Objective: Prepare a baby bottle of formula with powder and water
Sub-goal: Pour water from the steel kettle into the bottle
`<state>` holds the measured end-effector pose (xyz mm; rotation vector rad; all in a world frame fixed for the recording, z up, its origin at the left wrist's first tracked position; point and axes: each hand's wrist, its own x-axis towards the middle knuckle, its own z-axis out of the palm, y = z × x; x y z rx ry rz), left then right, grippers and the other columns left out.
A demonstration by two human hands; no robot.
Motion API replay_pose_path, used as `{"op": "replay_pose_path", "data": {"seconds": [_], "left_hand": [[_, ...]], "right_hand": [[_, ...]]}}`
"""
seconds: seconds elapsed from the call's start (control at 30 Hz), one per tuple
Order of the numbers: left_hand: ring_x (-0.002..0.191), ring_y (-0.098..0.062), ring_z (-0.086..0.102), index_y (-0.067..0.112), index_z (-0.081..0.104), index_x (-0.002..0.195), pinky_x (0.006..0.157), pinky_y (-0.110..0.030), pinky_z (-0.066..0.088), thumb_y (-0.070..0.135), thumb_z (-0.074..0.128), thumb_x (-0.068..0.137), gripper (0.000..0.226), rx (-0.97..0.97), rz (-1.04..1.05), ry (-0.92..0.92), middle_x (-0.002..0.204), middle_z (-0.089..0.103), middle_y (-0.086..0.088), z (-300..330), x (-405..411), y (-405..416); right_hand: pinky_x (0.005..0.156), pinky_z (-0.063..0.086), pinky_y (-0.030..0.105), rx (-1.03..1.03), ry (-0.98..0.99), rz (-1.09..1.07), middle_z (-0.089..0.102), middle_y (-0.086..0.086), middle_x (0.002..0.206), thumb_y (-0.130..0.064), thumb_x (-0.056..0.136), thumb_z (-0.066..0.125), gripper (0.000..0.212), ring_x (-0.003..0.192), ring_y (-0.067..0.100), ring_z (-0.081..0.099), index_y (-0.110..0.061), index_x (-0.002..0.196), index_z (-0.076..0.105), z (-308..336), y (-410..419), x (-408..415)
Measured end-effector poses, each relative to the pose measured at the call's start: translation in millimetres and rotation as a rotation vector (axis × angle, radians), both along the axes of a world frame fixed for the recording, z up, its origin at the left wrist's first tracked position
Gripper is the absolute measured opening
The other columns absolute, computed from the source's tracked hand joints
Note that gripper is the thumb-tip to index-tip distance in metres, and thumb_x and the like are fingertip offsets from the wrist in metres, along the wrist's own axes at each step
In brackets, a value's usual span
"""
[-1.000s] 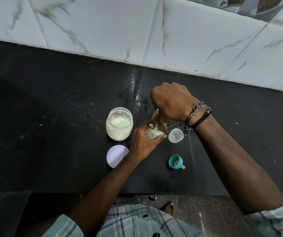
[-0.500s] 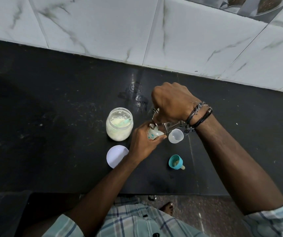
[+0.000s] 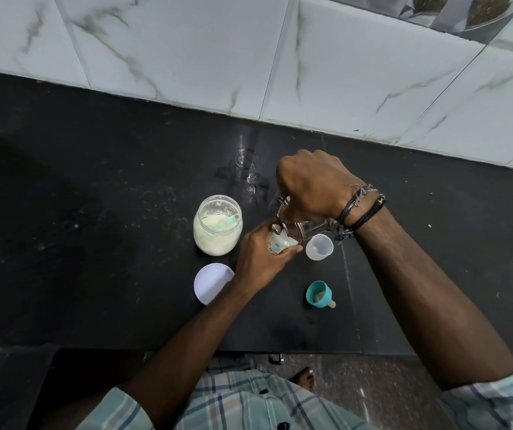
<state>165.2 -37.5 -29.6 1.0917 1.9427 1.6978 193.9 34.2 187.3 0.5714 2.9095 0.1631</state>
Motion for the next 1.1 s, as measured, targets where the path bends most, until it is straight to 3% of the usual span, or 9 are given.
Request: {"op": "replay_pose_path", "data": {"seconds": [0.57, 0.7, 0.8, 0.9, 0.97, 1.1], "left_hand": [[0.088, -0.021, 0.07, 0.007, 0.07, 0.102, 0.078, -0.041, 0.056, 0.027, 0.091, 0.067, 0.045, -0.006, -0.001, 0.023, 0.097, 0.073, -0.005, 2.2, 0.1, -1.9], [0.085, -0.012, 0.067, 0.01, 0.07, 0.1, 0.078, -0.029, 0.055, 0.028, 0.091, 0.067, 0.043, -0.011, 0.003, 0.042, 0.095, 0.071, 0.003, 5.1, 0.5, -2.4], [0.083, -0.01, 0.065, 0.012, 0.071, 0.1, 0.075, -0.022, 0.051, 0.028, 0.091, 0.067, 0.042, -0.01, 0.003, 0.061, 0.094, 0.07, 0.005, 5.4, -0.1, -2.2], [0.087, -0.011, 0.066, 0.012, 0.071, 0.104, 0.077, -0.018, 0.049, 0.028, 0.09, 0.067, 0.045, -0.016, 0.002, 0.073, 0.099, 0.073, 0.0, 5.1, -0.5, -2.2], [0.088, -0.008, 0.066, 0.013, 0.07, 0.106, 0.078, -0.016, 0.049, 0.028, 0.09, 0.067, 0.046, -0.008, -0.011, 0.071, 0.101, 0.073, 0.001, 5.1, -0.6, -2.3], [0.089, 0.001, 0.063, 0.016, 0.069, 0.111, 0.078, -0.011, 0.046, 0.03, 0.088, 0.068, 0.049, 0.003, -0.034, 0.061, 0.102, 0.071, 0.008, 7.6, -0.1, -3.9]], "right_hand": [[0.045, 0.021, 0.021, -0.046, -0.002, 0.004, 0.036, -0.001, 0.057, -0.03, 0.071, 0.081, 0.054, 0.047, 0.019, 0.035, -0.014, 0.055, 0.033, 1.1, 1.8, 2.7], [0.046, 0.029, 0.022, -0.074, -0.022, -0.006, 0.046, 0.0, 0.061, -0.029, 0.068, 0.082, 0.038, 0.057, 0.027, 0.048, -0.012, 0.063, 0.048, 3.3, 9.5, 5.8], [0.045, 0.026, 0.021, -0.092, -0.015, -0.018, 0.045, -0.005, 0.058, -0.031, 0.068, 0.081, 0.037, 0.055, 0.023, 0.049, -0.016, 0.06, 0.049, 4.1, 16.4, 13.0], [0.046, 0.038, 0.025, -0.122, 0.013, -0.044, 0.054, -0.004, 0.06, -0.029, 0.068, 0.078, 0.026, 0.059, 0.025, 0.054, -0.015, 0.062, 0.057, 2.4, 23.0, 21.7], [0.055, 0.052, 0.036, -0.139, 0.023, -0.036, 0.065, 0.004, 0.068, -0.029, 0.068, 0.076, 0.02, 0.065, 0.029, 0.06, -0.011, 0.073, 0.068, 3.6, 26.0, 28.0], [0.066, 0.055, 0.043, -0.193, 0.056, -0.038, 0.07, 0.01, 0.076, -0.029, 0.072, 0.074, 0.021, 0.071, 0.03, 0.063, -0.009, 0.079, 0.073, 7.3, 36.9, 43.3]]}}
